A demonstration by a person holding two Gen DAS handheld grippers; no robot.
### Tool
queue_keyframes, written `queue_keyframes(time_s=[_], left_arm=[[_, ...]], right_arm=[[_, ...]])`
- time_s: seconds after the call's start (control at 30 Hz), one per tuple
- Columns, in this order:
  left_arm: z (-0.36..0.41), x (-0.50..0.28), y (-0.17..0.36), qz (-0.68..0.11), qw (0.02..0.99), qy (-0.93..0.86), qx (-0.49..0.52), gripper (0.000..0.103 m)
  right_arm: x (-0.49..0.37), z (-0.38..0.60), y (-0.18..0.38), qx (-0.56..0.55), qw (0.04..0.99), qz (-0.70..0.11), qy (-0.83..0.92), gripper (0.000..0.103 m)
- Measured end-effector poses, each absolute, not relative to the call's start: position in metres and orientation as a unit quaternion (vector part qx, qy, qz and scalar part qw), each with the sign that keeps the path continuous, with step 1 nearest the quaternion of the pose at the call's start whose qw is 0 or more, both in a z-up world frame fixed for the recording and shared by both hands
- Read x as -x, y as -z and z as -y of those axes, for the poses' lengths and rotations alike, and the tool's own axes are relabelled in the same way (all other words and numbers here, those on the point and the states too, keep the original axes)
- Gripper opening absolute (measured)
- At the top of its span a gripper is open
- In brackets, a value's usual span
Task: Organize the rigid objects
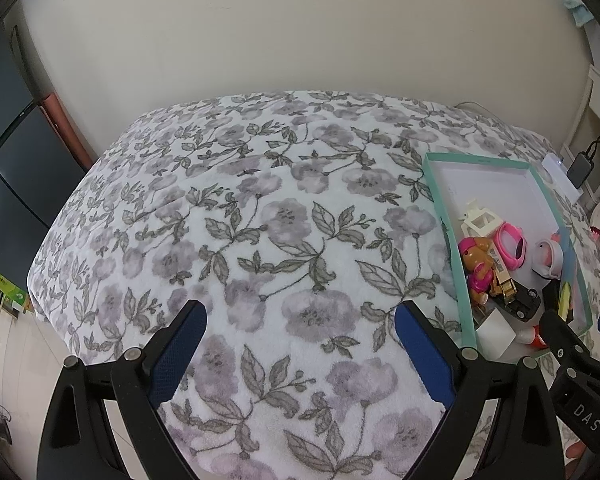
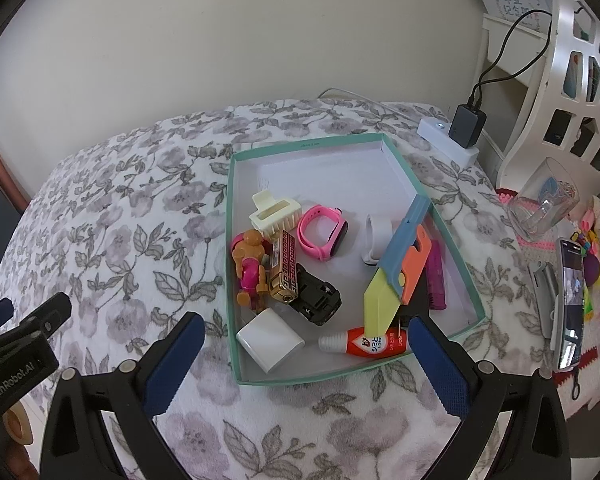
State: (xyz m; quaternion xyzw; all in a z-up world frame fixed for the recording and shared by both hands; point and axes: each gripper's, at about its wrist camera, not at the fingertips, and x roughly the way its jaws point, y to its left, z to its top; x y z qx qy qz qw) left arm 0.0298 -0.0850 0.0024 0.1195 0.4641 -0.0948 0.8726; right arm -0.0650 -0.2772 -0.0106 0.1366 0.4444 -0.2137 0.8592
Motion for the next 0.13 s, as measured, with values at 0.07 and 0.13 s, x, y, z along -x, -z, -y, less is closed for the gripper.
queue_keyframes(time_s=[0.07,0.13], left_arm=[[0.0841,-0.0296,-0.0046,-0.459,0.876,0.092,-0.118,0.095],[0.0832,-0.0298,-0.0062,-0.457,0.877,0.091,-0.114,0.095]], right_arm=[[0.066,0.2782,0.0109,-0.136,0.86,-0.445,0.213,0.103],[0.0649,0.2779,0.0106,-0.136,0.859,-0.445,0.213,0.103]])
